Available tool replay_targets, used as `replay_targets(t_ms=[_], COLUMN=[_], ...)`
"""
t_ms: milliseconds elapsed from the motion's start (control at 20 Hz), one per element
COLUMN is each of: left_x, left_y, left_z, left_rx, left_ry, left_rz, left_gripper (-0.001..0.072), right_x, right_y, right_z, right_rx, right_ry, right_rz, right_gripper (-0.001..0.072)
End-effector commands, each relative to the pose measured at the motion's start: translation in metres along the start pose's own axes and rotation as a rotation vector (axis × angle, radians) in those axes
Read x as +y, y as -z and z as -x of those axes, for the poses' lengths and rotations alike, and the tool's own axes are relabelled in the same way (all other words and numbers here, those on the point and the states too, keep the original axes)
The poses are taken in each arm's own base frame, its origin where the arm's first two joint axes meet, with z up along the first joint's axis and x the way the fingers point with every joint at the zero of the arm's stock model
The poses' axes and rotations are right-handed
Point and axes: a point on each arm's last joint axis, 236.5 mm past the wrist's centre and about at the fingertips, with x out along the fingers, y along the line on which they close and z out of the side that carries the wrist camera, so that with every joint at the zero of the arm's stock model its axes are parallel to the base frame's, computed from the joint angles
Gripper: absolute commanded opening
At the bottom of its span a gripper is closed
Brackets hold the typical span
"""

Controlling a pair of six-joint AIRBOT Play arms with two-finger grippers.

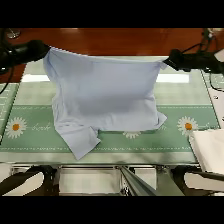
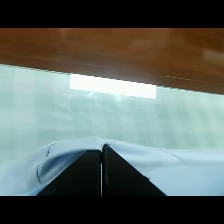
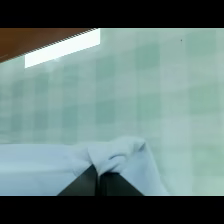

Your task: Fold the shirts.

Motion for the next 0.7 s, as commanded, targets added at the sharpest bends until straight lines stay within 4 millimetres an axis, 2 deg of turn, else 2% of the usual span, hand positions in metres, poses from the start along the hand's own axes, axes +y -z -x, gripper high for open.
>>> replay_targets(t_ms=[0, 100, 150, 200, 250, 300, 400, 500, 550, 600, 650], left_x=[0.026, 0.03, 0.031, 0.031, 0.031, 0.035, 0.052, 0.086, 0.101, 0.111, 0.115], left_y=[0.028, 0.045, 0.052, 0.059, 0.063, 0.066, 0.073, 0.095, 0.113, 0.137, 0.162], left_z=[-0.04, -0.052, -0.055, -0.056, -0.055, -0.05, -0.025, 0.015, 0.036, 0.056, 0.07], left_rx=[0.058, 0.109, 0.133, 0.16, 0.179, 0.207, 0.32, 0.475, 0.563, 0.644, 0.712], left_ry=[-0.039, -0.04, -0.038, -0.033, -0.031, -0.029, -0.034, -0.069, -0.084, -0.088, -0.088], left_rz=[0.096, 0.141, 0.147, 0.149, 0.153, 0.159, 0.162, 0.202, 0.254, 0.354, 0.436], left_gripper=[0.0027, 0.0029, 0.0065, 0.0313, 0.0703, 0.0704, 0.0703, 0.0702, 0.0701, 0.0701, 0.0701], right_x=[-0.008, -0.005, -0.006, -0.005, -0.007, -0.008, -0.022, -0.063, -0.094, -0.127, -0.149], right_y=[-0.005, -0.002, -0.001, -0.002, -0.004, -0.005, 0.004, 0.035, 0.047, 0.052, 0.054], right_z=[-0.076, -0.097, -0.103, -0.103, -0.098, -0.087, -0.045, 0.015, 0.041, 0.067, 0.087], right_rx=[0.092, 0.124, 0.13, 0.135, 0.143, 0.164, 0.284, 0.455, 0.497, 0.479, 0.409], right_ry=[-0.078, -0.136, -0.157, -0.177, -0.191, -0.206, -0.229, -0.136, -0.007, 0.15, 0.257], right_rz=[-0.13, -0.222, -0.259, -0.287, -0.303, -0.305, -0.238, -0.123, -0.089, -0.083, -0.119], right_gripper=[0.0021, 0.0022, 0.0155, 0.0487, 0.0629, 0.063, 0.063, 0.063, 0.0628, 0.0628, 0.0628])
